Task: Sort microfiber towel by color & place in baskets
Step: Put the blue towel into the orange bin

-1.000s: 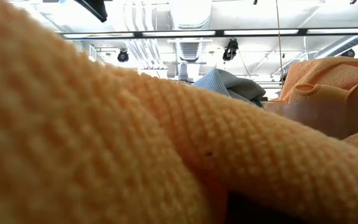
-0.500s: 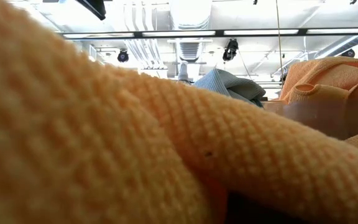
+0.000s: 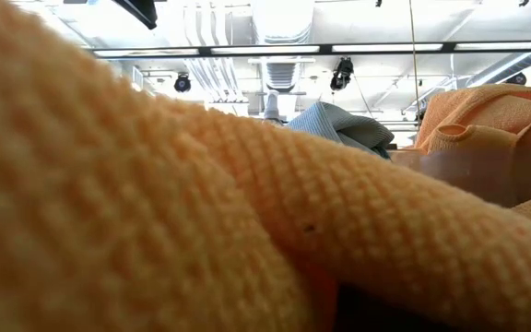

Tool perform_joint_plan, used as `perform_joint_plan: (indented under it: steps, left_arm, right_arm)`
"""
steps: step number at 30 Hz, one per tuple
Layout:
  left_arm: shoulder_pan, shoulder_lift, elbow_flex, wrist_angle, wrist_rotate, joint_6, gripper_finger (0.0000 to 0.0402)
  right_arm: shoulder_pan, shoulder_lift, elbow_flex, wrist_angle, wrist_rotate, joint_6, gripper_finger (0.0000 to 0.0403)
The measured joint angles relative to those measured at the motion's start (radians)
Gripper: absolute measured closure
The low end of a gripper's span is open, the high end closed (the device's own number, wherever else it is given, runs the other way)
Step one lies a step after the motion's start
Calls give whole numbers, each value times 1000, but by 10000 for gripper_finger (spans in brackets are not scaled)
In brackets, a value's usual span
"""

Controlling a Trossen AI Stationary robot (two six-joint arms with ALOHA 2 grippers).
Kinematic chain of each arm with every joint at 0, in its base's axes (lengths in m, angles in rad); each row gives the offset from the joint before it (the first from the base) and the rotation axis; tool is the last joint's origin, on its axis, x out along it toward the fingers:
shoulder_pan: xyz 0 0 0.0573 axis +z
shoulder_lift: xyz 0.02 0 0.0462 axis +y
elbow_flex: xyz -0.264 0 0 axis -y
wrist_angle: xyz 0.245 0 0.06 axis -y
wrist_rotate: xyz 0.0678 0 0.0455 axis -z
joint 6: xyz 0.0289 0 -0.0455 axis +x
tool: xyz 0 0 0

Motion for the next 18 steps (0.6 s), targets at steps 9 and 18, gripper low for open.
perform_joint_plan:
  steps: [9,18]
  left_arm:
    - [-1,0,0,5,3,-15,288]
    - [-3,0,0,5,4,-15,288]
  right_arm:
    - [-1,-31,42,0,18,-32,392]
    - [-24,-43,183,-57,199,-311,393]
